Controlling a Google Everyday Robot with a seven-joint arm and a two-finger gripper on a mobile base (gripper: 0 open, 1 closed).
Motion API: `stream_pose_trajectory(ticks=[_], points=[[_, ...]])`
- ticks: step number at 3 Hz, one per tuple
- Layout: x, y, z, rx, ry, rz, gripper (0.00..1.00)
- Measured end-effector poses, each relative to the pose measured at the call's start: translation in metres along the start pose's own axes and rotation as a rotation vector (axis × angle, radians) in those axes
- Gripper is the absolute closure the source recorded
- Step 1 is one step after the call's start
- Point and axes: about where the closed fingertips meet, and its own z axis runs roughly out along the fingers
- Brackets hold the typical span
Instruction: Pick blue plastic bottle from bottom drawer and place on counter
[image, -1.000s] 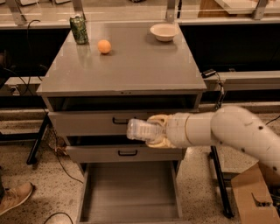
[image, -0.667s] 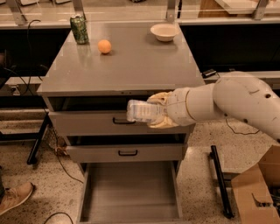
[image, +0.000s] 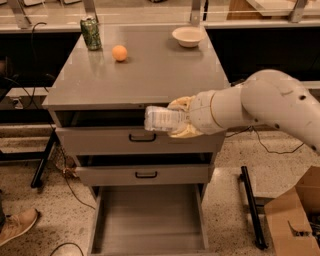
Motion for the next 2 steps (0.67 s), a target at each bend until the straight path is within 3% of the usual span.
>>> stream_pose_trajectory(ticks=[1, 2], points=[[0.001, -0.04, -0.006, 0.0, 0.022, -0.02, 1.0], [0.011, -0.081, -0.008, -0.005, 0.024, 0.004, 1.0]])
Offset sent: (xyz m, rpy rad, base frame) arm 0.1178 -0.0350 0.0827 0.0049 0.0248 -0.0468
